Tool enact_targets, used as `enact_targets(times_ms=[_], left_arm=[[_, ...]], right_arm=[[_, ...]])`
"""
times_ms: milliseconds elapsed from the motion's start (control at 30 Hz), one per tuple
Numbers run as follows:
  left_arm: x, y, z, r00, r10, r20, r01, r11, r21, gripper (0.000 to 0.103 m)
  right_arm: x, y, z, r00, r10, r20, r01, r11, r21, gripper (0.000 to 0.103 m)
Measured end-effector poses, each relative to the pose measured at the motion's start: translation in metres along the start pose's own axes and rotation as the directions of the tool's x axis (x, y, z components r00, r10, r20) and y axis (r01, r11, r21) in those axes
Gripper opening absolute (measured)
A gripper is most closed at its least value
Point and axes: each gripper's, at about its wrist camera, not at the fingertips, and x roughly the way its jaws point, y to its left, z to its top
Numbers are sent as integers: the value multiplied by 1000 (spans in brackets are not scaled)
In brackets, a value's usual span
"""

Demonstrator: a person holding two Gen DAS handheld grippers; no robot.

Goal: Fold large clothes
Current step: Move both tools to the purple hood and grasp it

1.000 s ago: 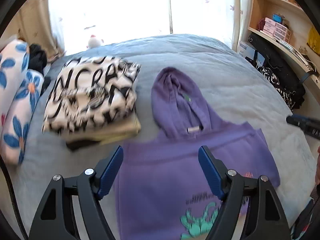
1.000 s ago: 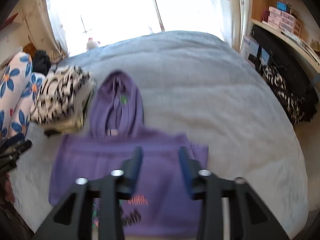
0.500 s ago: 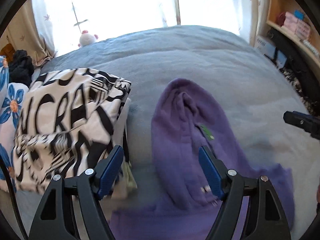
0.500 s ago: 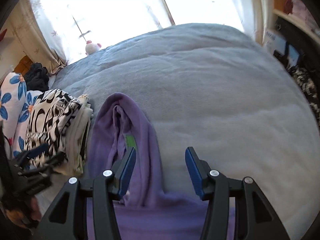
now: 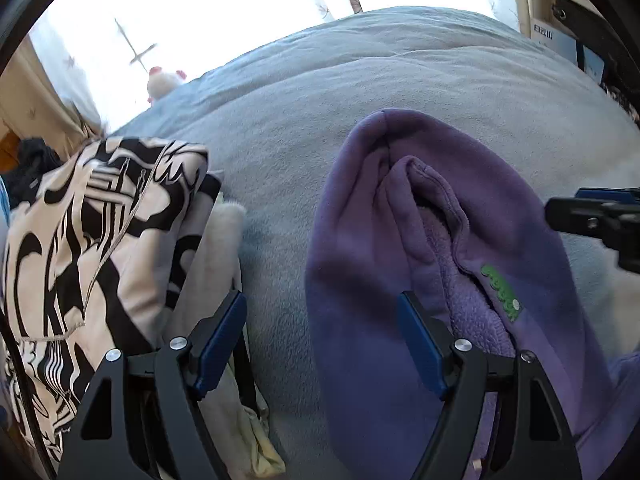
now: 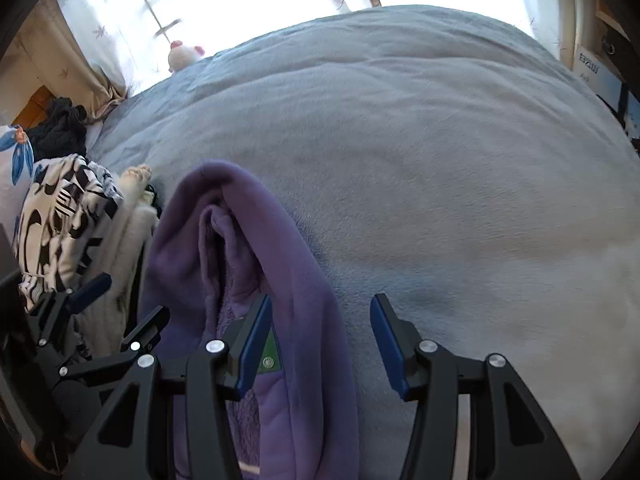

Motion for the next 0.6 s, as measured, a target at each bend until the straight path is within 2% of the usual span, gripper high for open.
enact_targets(times_ms=[67, 133, 200, 233, 300, 400, 500, 600], left_arm=[[-1, -7, 1, 999, -53, 10, 53, 999, 8, 74], [2, -13, -2, 994, -110, -14, 110, 994, -10, 71], [10, -20, -5, 996, -82, -24, 82, 997, -8, 71], [15, -20, -6, 998, -61, -26, 60, 998, -9, 71], [22, -15, -9, 997, -61, -39, 60, 997, -43, 71], [31, 3, -14, 993, -101, -56, 95, 989, -112, 71], [29, 0, -18, 994, -98, -40, 95, 994, -59, 71], [28, -5, -16, 984, -172, -44, 169, 984, -57, 71]], right_arm=[[8, -1, -1, 1000, 15, -3, -15, 1000, -3, 47], [15, -1, -1, 1000, 19, -10, -19, 1000, -9, 40], [25, 0, -1, 999, 22, -23, -22, 1000, -17, 31], [29, 0, -1, 999, 21, -31, -22, 1000, -17, 22], [32, 1, -2, 999, 24, -29, -25, 999, -24, 6], [21, 1, -6, 999, -36, 23, 38, 996, -82, 5], [6, -21, -10, 997, -59, 53, 64, 993, -96, 5], [0, -43, -14, 996, -61, 57, 65, 996, -67, 5]])
